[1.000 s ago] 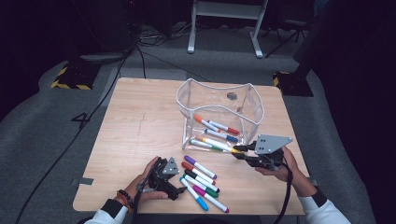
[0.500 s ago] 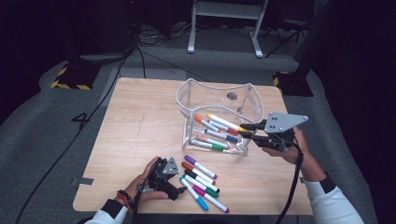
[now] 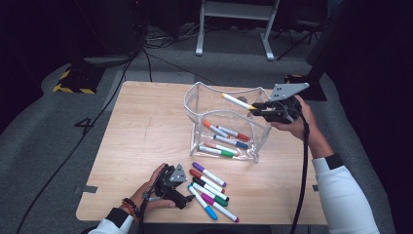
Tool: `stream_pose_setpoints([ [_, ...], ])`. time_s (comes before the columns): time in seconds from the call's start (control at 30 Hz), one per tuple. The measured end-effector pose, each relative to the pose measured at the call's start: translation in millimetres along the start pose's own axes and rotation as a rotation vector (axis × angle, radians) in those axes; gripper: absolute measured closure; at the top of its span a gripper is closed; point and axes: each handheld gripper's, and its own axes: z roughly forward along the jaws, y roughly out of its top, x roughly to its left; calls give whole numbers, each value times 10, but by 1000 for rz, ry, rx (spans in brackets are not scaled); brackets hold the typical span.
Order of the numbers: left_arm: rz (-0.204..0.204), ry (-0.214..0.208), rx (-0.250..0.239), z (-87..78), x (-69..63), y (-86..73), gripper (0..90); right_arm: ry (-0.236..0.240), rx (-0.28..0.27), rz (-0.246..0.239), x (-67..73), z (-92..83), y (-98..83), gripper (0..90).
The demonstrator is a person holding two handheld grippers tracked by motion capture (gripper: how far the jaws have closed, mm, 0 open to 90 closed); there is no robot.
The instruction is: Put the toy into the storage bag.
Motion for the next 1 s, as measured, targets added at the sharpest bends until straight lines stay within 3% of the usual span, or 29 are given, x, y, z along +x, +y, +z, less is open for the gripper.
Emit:
stream_pose_setpoints([
  [0.17, 0, 1, 1, -1, 0, 0, 17, 34, 61, 10, -109, 229, 0, 754],
  [0.3, 0, 0, 1, -1, 0, 0, 16, 72, 157, 16, -165, 416, -15, 754],
  [0.63, 0, 0, 0, -1, -1, 0, 17, 170, 375, 21, -172, 663, -111, 754],
  [0.7, 0, 0, 0, -1, 0, 0, 16, 217, 388, 28, -156, 651, -116, 754],
  [0.83, 0, 0, 0, -1, 0, 0, 16, 297, 371, -16, -78, 621, -84, 753],
  [1.0, 0, 0, 0, 0, -1, 0, 16, 276, 378, -12, -72, 633, -79, 744],
])
